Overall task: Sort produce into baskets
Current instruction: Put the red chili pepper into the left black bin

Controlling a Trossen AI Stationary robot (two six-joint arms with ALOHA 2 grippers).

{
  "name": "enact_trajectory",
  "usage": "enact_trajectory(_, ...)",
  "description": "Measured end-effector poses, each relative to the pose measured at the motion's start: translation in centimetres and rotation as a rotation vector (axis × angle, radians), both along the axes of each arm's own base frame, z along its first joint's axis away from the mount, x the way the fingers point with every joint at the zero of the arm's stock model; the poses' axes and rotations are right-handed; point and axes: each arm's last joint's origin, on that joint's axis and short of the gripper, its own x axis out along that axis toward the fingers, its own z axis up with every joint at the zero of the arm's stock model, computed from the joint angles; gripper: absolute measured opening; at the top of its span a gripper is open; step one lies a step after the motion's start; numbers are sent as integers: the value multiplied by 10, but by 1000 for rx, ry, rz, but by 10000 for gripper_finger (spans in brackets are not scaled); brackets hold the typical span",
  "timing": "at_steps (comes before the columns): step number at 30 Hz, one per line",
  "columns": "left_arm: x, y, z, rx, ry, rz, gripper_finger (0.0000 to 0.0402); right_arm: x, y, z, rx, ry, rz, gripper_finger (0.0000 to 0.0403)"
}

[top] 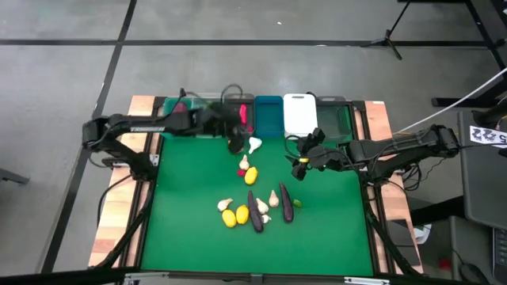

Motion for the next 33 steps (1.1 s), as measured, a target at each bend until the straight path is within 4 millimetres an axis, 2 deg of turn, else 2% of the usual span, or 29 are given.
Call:
enact_trajectory(2, -2, -25, 5, 40, 8, -112, 291, 0, 0, 0, 0, 6, 0, 305)
enact_trajectory(4, -4, -47, 1, 54, 8, -195, 292, 0, 0, 0, 0, 6, 1, 305)
enact_trajectory(8, -6, -83, -21, 49, -37, -301, 292, 0, 0, 0, 1, 6, 1, 305)
enact_trajectory(11, -11, -98, -44, 67, -85, -299, 292, 0, 0, 0, 1, 6, 1, 305)
enact_trajectory(15, -24, -104, -71, 82, -150, -240, 292, 0, 0, -1, 16, 1, -3, 305)
enact_trajectory(22, -43, -103, -101, 61, -178, -195, 292, 0, 0, -1, 40, -9, -11, 305)
enact_trajectory(33, -36, -100, -133, 102, -58, -200, 292, 0, 0, -1, 45, -13, -16, 305)
